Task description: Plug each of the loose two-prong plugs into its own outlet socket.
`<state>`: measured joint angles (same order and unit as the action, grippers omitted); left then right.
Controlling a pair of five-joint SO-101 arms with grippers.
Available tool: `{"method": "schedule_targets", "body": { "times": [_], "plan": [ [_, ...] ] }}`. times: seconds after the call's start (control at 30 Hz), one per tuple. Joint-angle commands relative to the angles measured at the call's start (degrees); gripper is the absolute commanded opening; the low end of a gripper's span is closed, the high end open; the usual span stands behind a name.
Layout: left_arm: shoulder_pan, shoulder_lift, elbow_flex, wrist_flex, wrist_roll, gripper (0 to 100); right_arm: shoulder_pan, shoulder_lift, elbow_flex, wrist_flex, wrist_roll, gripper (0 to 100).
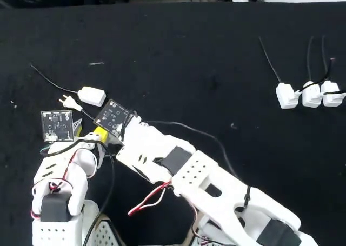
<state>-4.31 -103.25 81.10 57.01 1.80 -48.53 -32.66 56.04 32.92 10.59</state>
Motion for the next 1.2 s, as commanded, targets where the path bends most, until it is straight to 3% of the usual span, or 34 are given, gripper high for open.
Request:
{"method": "schedule_targets", "body": {
  "times": [0.0,0.53,1.17],
  "plan": [
    [0.66,0.79,-0.04,0.18,-0.62,22,-0.09,-2.95,-0.48,-0.97,-1.05,1.0],
    [0.66,0.79,0.04,0.26,-0.62,22,1.23,-14.29,2.24,4.13,-0.53,1.0],
    [0.66,0.79,1.19,0.18,-0.62,22,1.49,-14.73,2.24,3.96,-0.79,1.1]
  ]
}}
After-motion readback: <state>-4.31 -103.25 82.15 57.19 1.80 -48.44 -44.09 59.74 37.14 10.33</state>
